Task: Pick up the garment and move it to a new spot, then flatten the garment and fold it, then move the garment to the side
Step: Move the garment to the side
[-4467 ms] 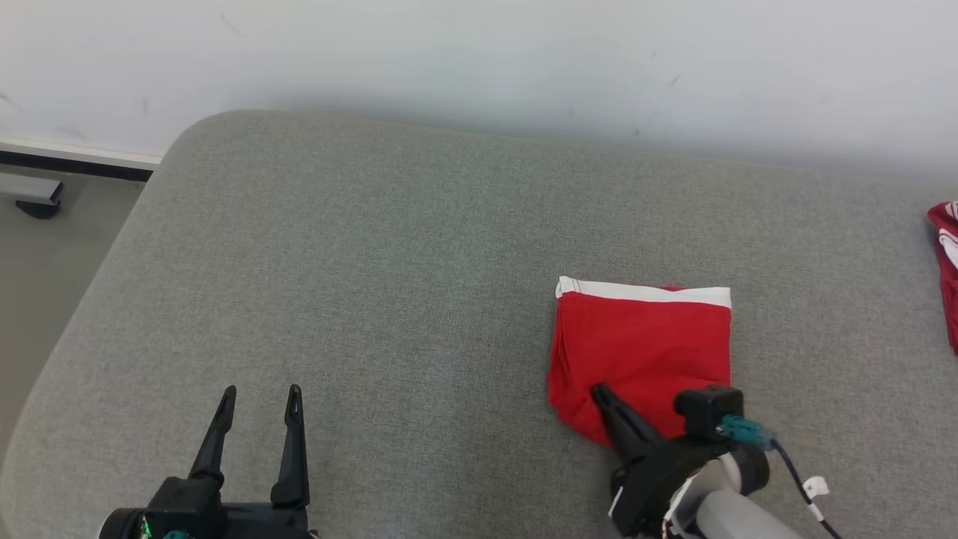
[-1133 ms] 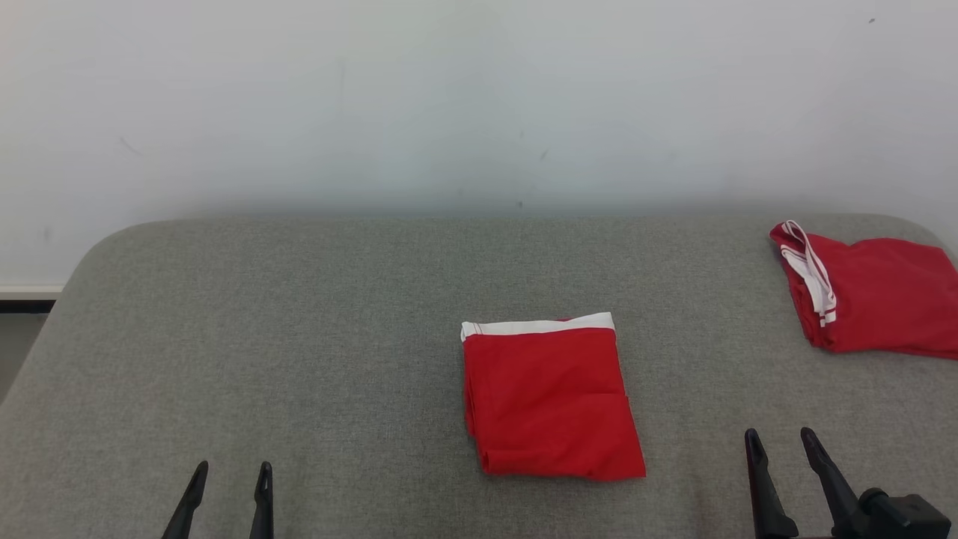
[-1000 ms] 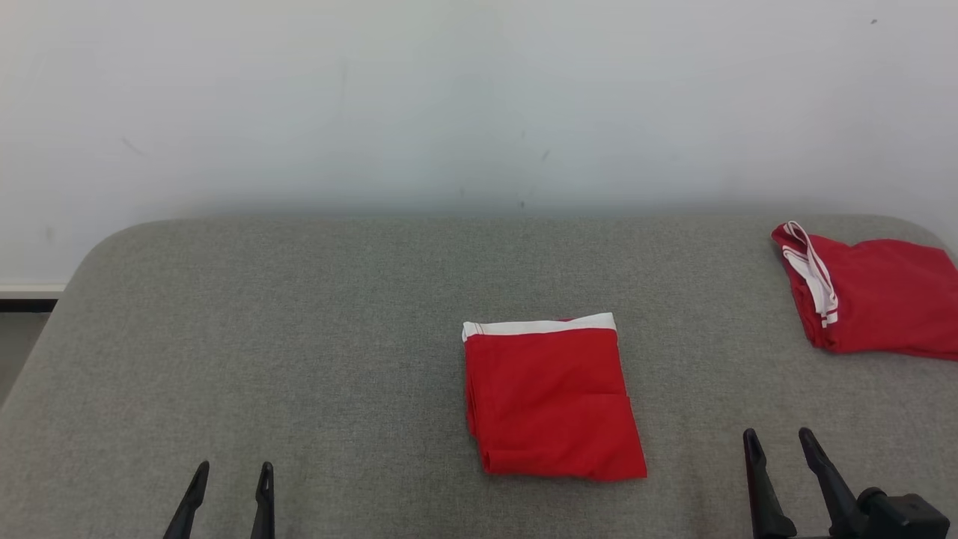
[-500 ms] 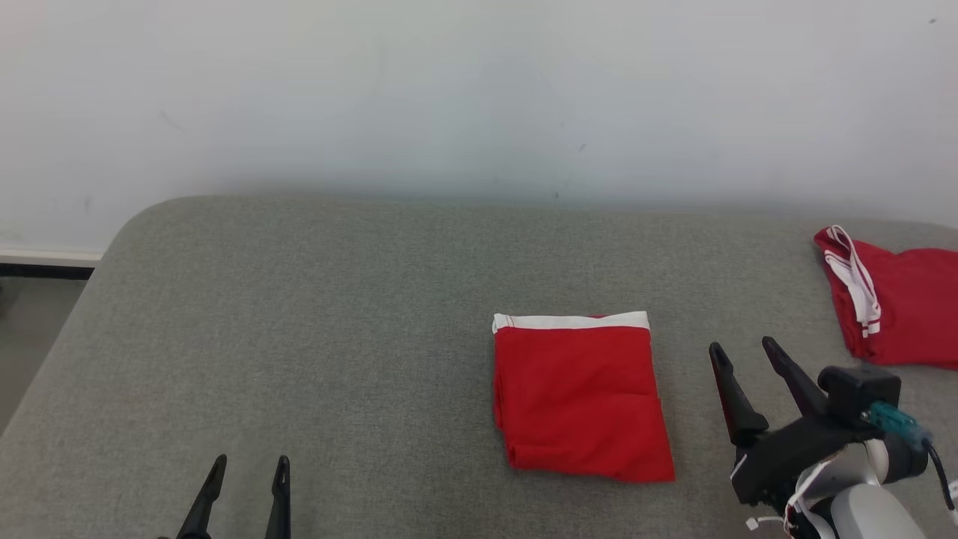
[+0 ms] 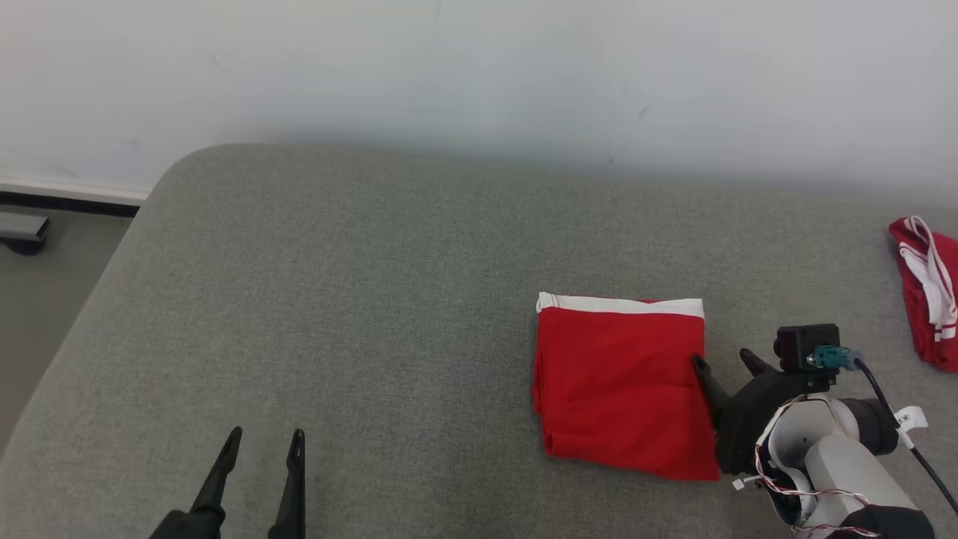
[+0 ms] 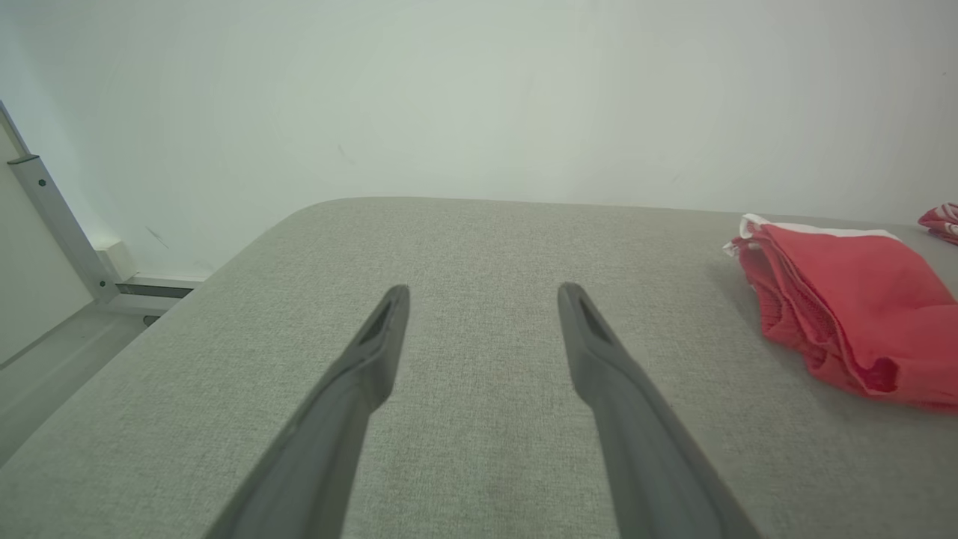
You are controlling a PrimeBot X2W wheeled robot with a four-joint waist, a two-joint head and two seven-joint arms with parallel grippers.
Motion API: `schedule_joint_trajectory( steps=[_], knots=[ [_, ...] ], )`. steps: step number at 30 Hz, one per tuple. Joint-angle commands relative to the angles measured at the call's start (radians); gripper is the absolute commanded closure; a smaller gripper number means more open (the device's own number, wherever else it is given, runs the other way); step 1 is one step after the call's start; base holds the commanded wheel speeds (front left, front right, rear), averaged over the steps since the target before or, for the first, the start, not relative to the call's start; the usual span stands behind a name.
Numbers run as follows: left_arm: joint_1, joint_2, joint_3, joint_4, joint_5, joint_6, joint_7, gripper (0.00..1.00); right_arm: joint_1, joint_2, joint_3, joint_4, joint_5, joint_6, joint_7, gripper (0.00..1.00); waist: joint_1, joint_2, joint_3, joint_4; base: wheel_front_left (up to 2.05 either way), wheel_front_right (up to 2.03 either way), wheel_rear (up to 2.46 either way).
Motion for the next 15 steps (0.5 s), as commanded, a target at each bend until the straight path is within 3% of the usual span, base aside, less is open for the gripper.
schedule_joint_trajectory(
  steps=[1,15],
  knots=[
    [-0.021,0.000,0.002,0.003,-0.005,-0.001,-0.003,0.00,-0.019,0.008,0.010,0.025,0.009,0.000,0.007,0.00,-0.0001,-0.0001,0.030,0.021,0.00,0.00,0.00],
    [-0.056,-0.006,-0.002,0.016,-0.004,-0.005,-0.003,0.00,-0.091,0.055,0.078,0.248,0.043,0.000,0.096,0.00,-0.0001,-0.0001,0.064,0.029,0.00,0.00,0.00]
  ],
)
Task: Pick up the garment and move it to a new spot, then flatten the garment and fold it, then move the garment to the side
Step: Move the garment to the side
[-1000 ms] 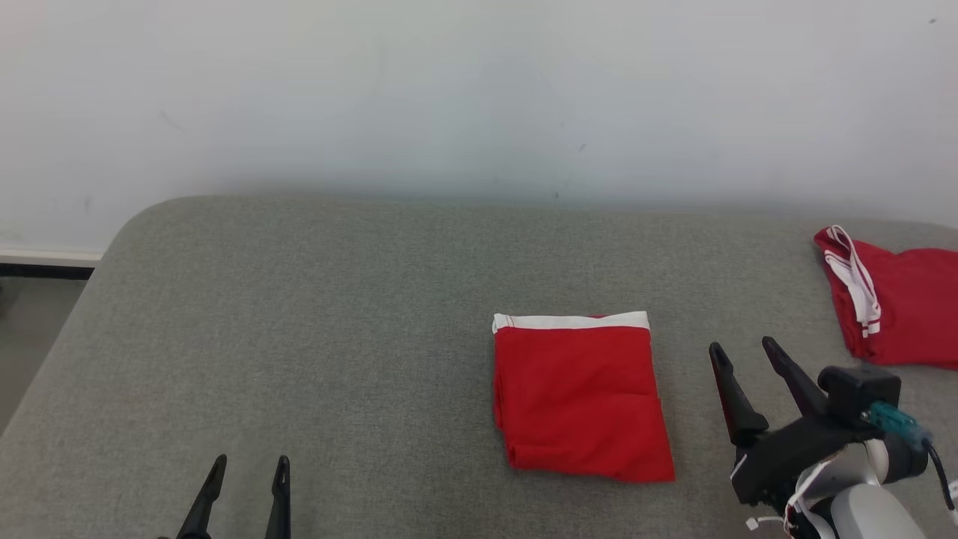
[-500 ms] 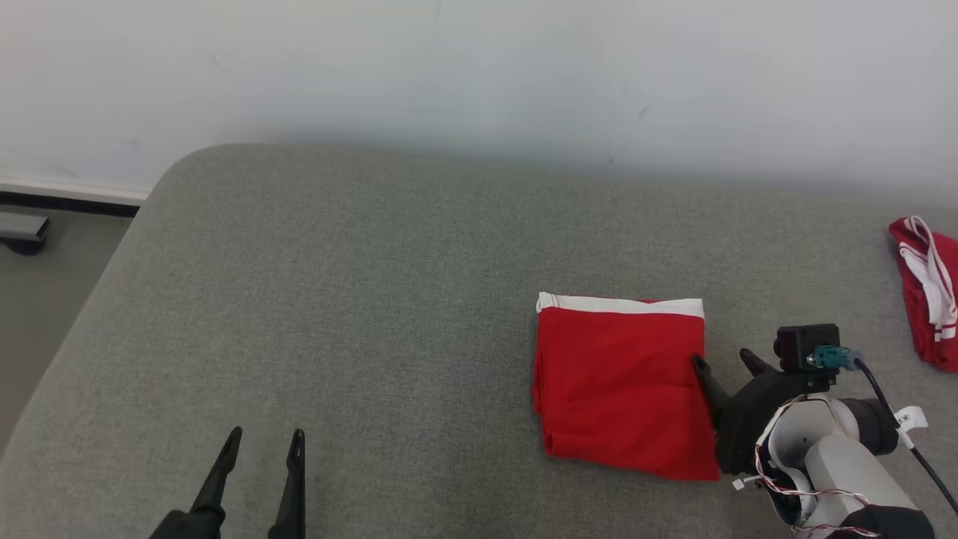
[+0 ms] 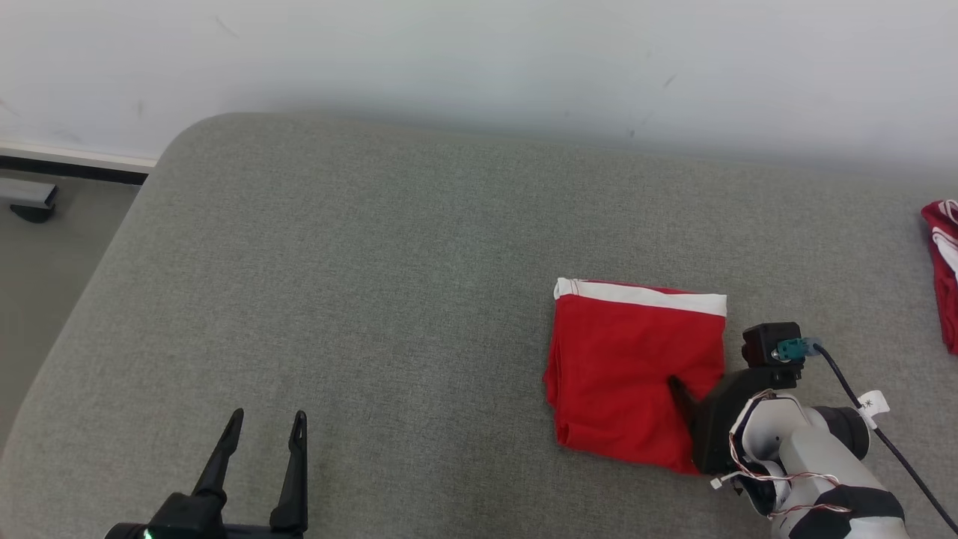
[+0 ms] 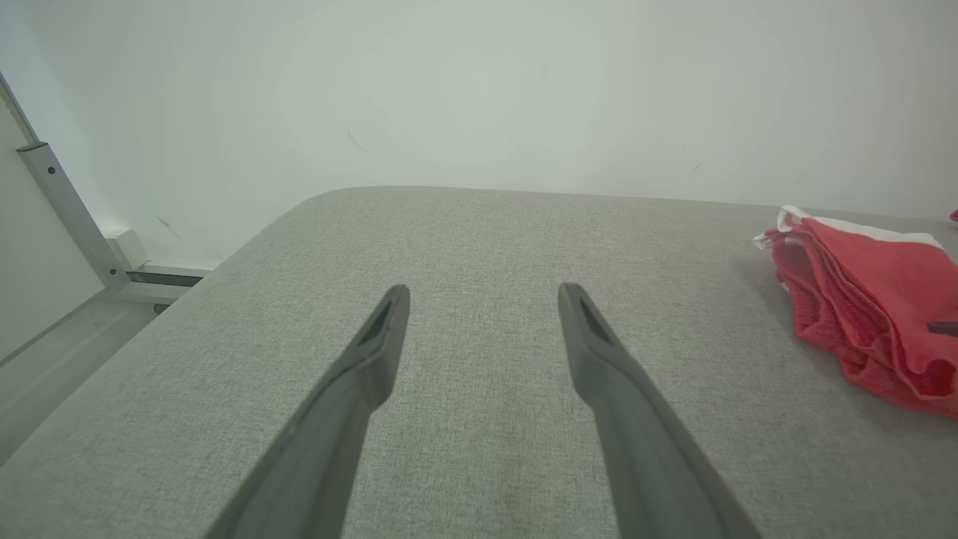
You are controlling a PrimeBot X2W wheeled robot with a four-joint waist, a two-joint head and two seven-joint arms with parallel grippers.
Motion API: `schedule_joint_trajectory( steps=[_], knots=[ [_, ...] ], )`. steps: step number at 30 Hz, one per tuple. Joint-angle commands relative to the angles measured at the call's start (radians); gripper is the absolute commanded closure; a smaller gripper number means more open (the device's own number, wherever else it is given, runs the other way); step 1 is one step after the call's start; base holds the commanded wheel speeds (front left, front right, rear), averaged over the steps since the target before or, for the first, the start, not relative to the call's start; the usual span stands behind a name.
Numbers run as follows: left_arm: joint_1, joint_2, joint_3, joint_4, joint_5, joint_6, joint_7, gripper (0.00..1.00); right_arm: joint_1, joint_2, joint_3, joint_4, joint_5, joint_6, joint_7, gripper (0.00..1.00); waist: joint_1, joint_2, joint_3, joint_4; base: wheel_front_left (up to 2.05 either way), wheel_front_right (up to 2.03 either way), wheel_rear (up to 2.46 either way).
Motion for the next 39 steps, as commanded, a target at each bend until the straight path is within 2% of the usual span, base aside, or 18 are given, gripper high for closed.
schedule_joint_trajectory(
  steps=[1,2,3,4,12,18,29,39],
  knots=[
    [-0.005,-0.003,0.000,0.003,0.001,-0.004,-0.003,0.00,0.019,0.018,0.013,0.036,0.017,0.000,0.030,0.00,-0.0001,0.0000,-0.001,-0.001,0.00,0.00,0.00],
    [-0.004,-0.004,0.001,0.004,0.002,-0.004,-0.003,0.00,0.020,0.025,0.019,0.044,0.029,0.000,0.040,0.00,-0.0001,0.0000,-0.002,-0.002,0.00,0.00,0.00],
    [-0.003,-0.004,0.002,0.004,0.002,-0.004,-0.003,0.00,0.019,0.032,0.023,0.045,0.046,0.001,0.042,0.71,-0.0001,0.0000,-0.002,-0.003,0.00,0.00,0.00],
    [-0.003,-0.005,0.003,0.006,0.003,-0.004,-0.003,0.00,0.015,0.035,0.023,0.048,0.058,0.001,0.047,1.00,-0.0001,0.0000,-0.003,-0.005,0.00,0.00,0.00],
    [-0.011,-0.006,0.009,0.002,0.006,-0.005,-0.003,0.00,-0.068,-0.044,0.097,0.009,0.071,-0.001,0.014,1.00,-0.0001,0.0000,0.015,-0.037,0.00,0.00,0.00],
    [-0.034,0.001,0.006,-0.012,-0.003,-0.006,-0.003,0.00,-0.143,-0.118,0.179,-0.039,0.077,-0.001,0.034,1.00,-0.0001,0.0000,0.068,-0.079,0.00,0.00,0.00],
    [-0.142,0.028,-0.019,-0.078,0.001,-0.005,-0.003,0.00,-0.357,-0.310,0.296,-0.166,0.143,-0.001,0.104,1.00,-0.0001,0.0000,0.269,-0.208,0.00,0.00,0.00],
    [-0.219,0.102,-0.030,-0.179,0.022,-0.005,-0.003,0.00,-0.507,-0.460,0.323,-0.221,0.216,-0.001,0.117,1.00,-0.0001,0.0000,0.420,-0.340,0.00,0.00,0.00]
  ],
)
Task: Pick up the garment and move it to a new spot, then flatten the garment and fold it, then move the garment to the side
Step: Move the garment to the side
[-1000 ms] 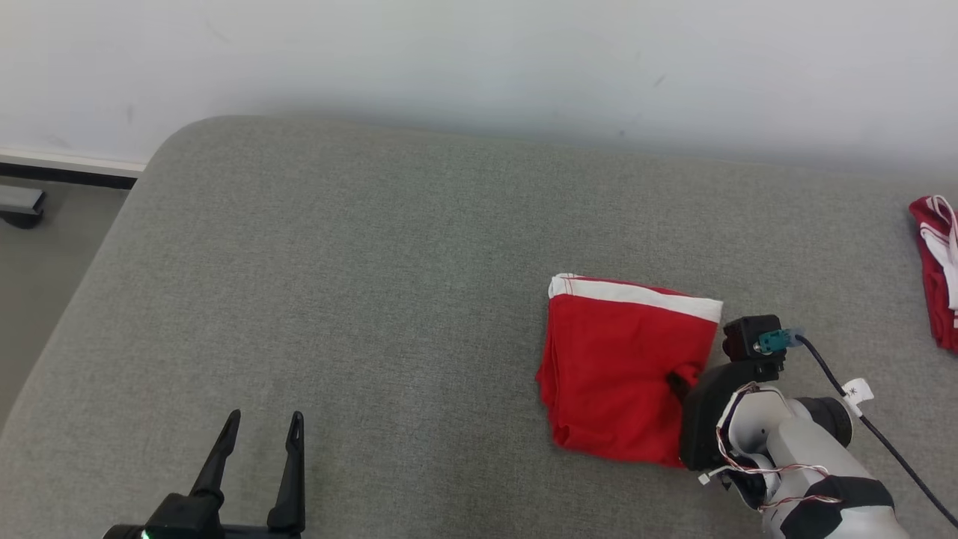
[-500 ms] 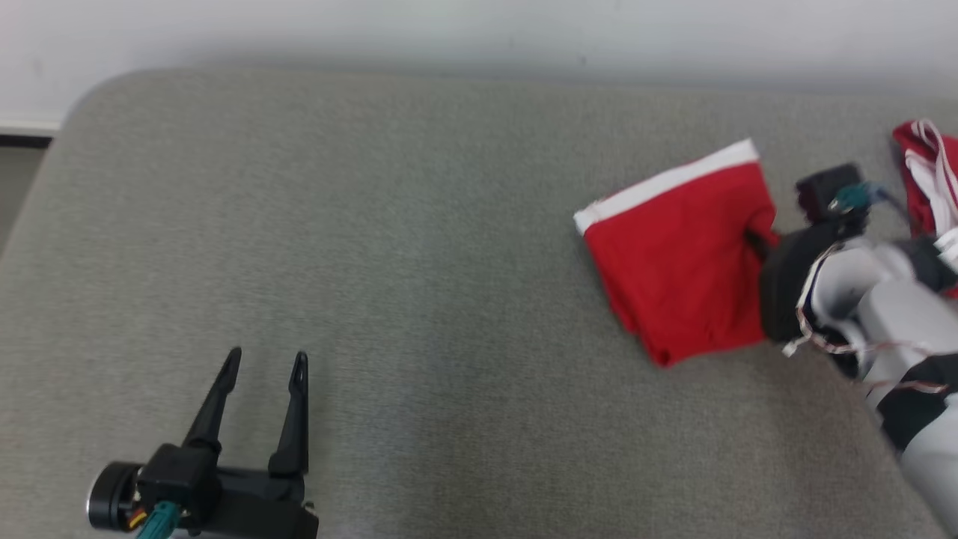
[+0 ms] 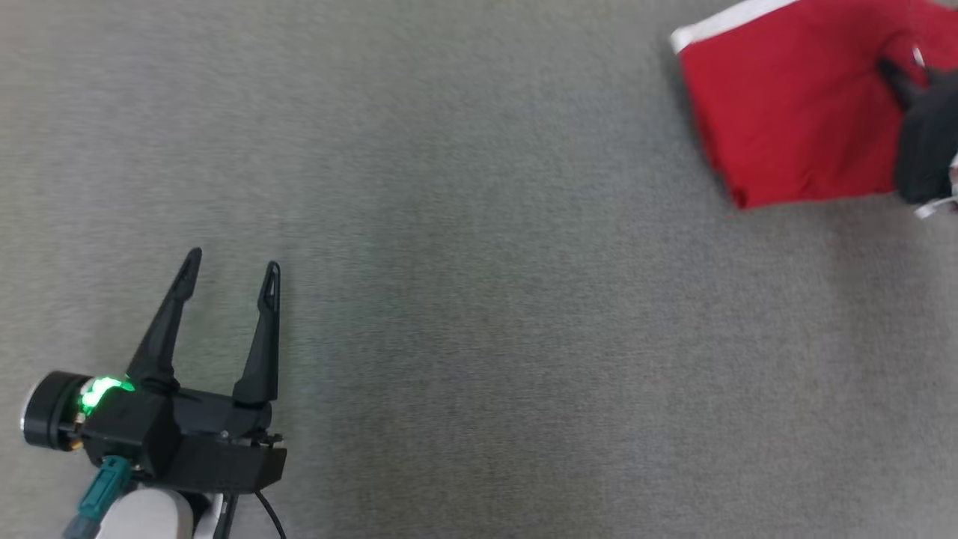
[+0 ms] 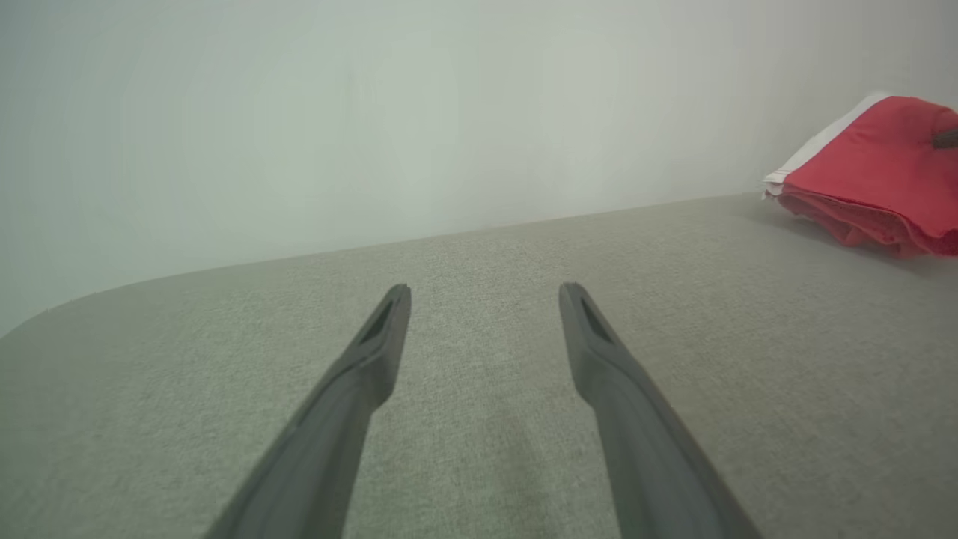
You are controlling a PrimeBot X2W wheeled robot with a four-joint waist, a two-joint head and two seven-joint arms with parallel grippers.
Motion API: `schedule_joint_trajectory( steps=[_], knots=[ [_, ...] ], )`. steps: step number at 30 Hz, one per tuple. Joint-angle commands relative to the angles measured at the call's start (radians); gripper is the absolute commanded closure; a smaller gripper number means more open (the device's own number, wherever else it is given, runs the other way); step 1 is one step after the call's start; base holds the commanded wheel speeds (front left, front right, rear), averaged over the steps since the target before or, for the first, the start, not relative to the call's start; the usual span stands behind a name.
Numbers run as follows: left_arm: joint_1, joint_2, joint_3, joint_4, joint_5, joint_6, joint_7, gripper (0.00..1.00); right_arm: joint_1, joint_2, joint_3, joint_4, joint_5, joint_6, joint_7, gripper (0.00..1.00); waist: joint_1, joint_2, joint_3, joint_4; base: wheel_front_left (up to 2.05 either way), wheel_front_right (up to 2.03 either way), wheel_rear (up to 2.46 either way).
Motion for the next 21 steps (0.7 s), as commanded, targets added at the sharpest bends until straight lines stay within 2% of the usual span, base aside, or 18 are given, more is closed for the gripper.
schedule_joint_trajectory(
  steps=[1,11,21],
  knots=[
    [-0.013,0.010,0.000,-0.014,0.013,0.001,-0.003,0.00,-0.020,-0.010,-0.004,0.001,0.015,-0.003,0.000,1.00,-0.0003,-0.0002,0.107,-0.102,0.00,0.00,0.00],
    [-0.008,0.055,0.010,-0.126,0.027,0.011,0.008,0.00,-0.129,-0.111,0.000,0.031,0.013,-0.003,-0.020,1.00,-0.0003,-0.0002,0.196,-0.161,0.00,0.00,0.00],
    [0.001,0.068,-0.005,-0.254,0.043,0.024,0.031,0.00,-0.234,-0.193,0.056,0.092,-0.054,-0.003,-0.037,1.00,-0.0003,-0.0002,0.228,-0.151,0.00,0.00,0.00]
  ],
)
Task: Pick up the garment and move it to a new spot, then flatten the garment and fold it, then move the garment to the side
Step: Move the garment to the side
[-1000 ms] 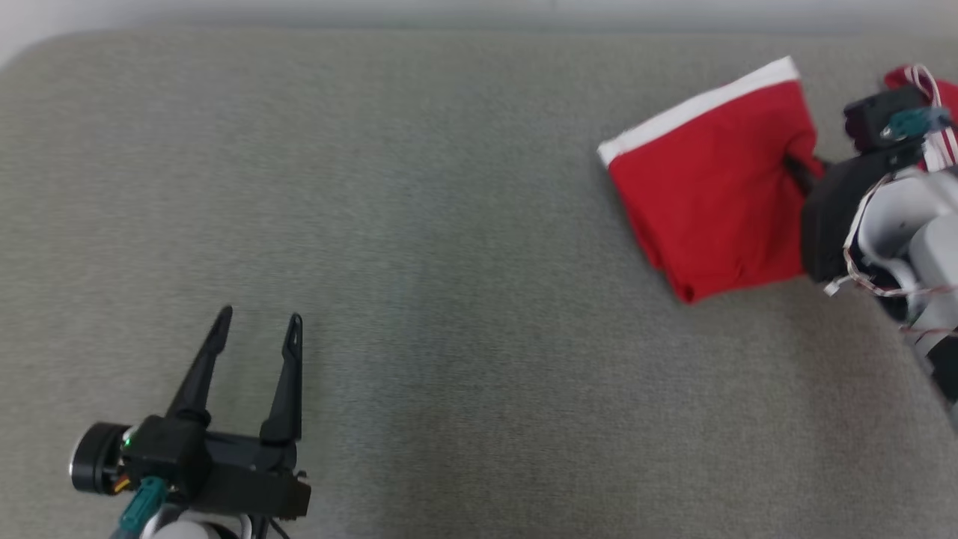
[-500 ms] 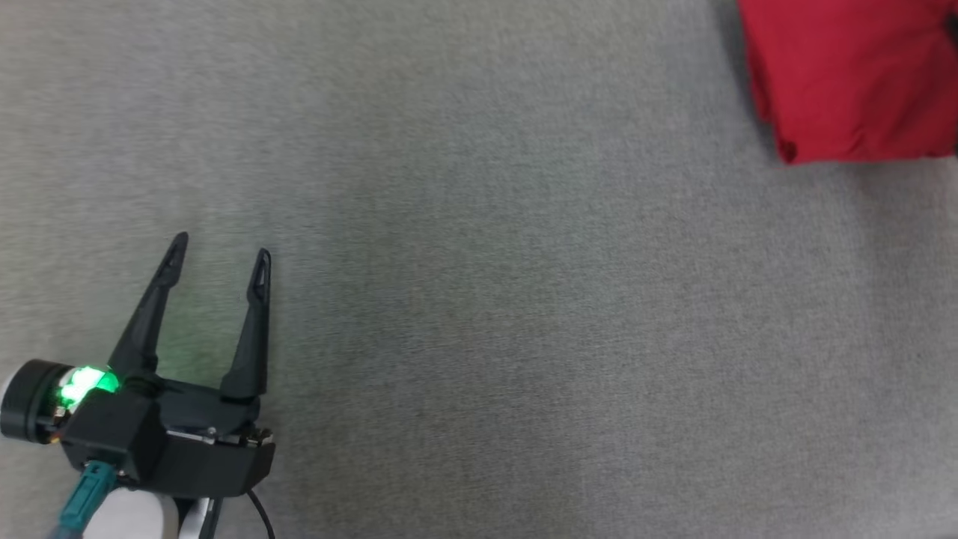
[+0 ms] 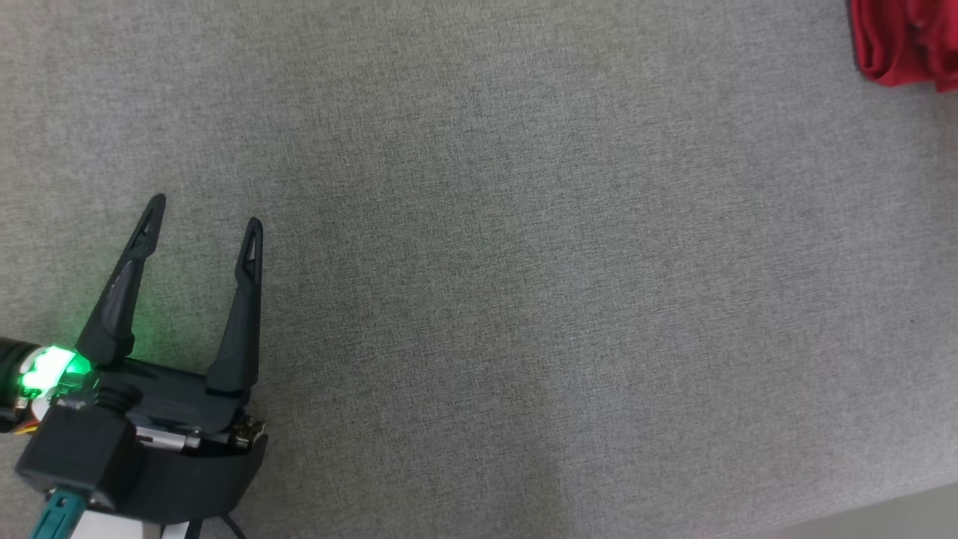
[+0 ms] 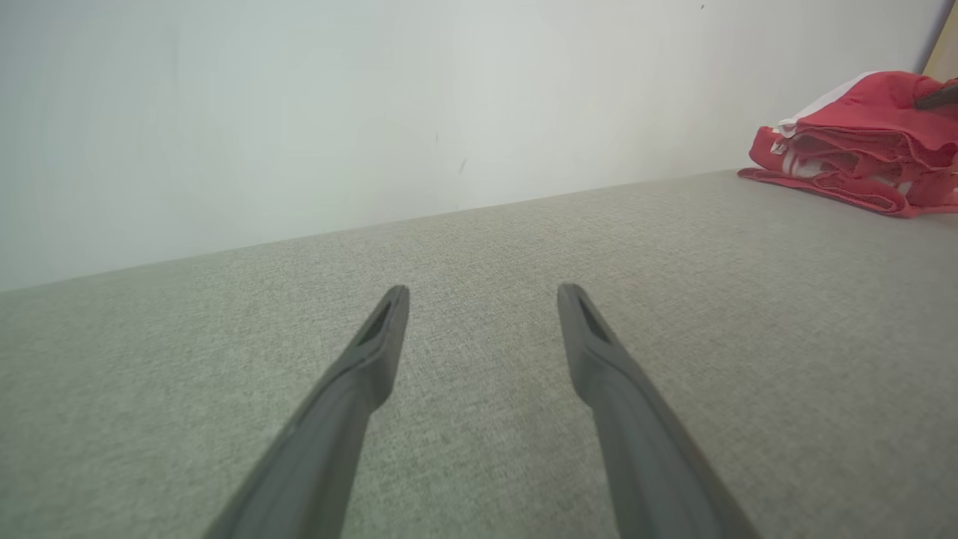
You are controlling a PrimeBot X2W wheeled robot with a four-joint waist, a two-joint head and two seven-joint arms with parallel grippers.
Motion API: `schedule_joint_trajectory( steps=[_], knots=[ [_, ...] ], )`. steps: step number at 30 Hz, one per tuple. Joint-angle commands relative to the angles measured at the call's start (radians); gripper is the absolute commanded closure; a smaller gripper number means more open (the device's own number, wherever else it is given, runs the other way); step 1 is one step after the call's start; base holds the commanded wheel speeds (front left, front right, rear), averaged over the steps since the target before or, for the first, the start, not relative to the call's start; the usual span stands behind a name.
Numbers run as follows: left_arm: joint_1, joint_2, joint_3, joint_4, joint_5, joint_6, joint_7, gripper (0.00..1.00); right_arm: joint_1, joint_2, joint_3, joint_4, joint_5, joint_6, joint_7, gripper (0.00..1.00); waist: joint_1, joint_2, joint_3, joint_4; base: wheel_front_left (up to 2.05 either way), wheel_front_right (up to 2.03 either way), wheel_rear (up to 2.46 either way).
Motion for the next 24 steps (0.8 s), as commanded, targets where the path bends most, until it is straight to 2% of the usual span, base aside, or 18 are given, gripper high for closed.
schedule_joint_trajectory(
  steps=[1,4,11,12,13,14,15,20,24],
  knots=[
    [0.003,0.007,0.001,-0.012,0.007,0.006,0.005,0.00,-0.020,-0.012,0.011,0.007,-0.018,-0.003,-0.007,1.00,-0.0001,-0.0002,0.011,0.000,0.00,0.00,0.00],
    [0.010,0.014,0.005,-0.037,0.008,0.009,0.010,0.00,-0.054,-0.037,0.029,0.033,-0.039,-0.003,-0.003,1.00,-0.0001,-0.0002,0.019,0.001,0.00,0.00,0.00],
    [0.021,0.023,0.015,-0.061,0.002,0.022,0.016,0.00,-0.084,-0.024,0.050,0.096,-0.034,-0.003,-0.010,1.00,-0.0001,-0.0002,0.024,-0.004,0.00,0.00,0.00],
    [0.022,0.026,0.017,-0.061,0.001,0.024,0.017,0.00,-0.088,-0.022,0.051,0.105,-0.031,-0.003,-0.017,0.89,-0.0001,-0.0002,0.024,-0.006,0.00,0.00,0.00],
    [0.023,0.026,0.019,-0.061,0.000,0.025,0.017,0.00,-0.091,-0.021,0.052,0.113,-0.032,-0.003,-0.022,0.51,-0.0001,-0.0002,0.023,-0.008,0.00,0.00,0.00],
    [0.025,0.027,0.020,-0.061,0.000,0.025,0.017,0.00,-0.093,-0.019,0.055,0.120,-0.035,-0.003,-0.027,0.05,-0.0001,-0.0002,0.021,-0.009,0.00,0.00,0.00],
    [0.026,0.028,0.022,-0.060,0.000,0.029,0.018,0.00,-0.099,-0.016,0.049,0.130,-0.032,-0.003,-0.036,0.00,-0.0001,-0.0002,0.019,-0.011,0.00,0.00,0.00],
    [0.033,0.027,0.022,-0.043,-0.006,0.035,0.013,0.00,-0.121,-0.006,0.050,0.160,-0.065,-0.003,-0.102,0.00,-0.0001,-0.0002,-0.005,-0.015,0.00,0.00,0.00],
    [0.047,0.010,0.019,-0.014,-0.017,0.044,0.000,0.00,-0.111,0.031,0.033,0.166,-0.048,-0.003,-0.177,0.00,-0.0001,-0.0002,-0.059,-0.006,0.00,0.00,0.00]
  ],
)
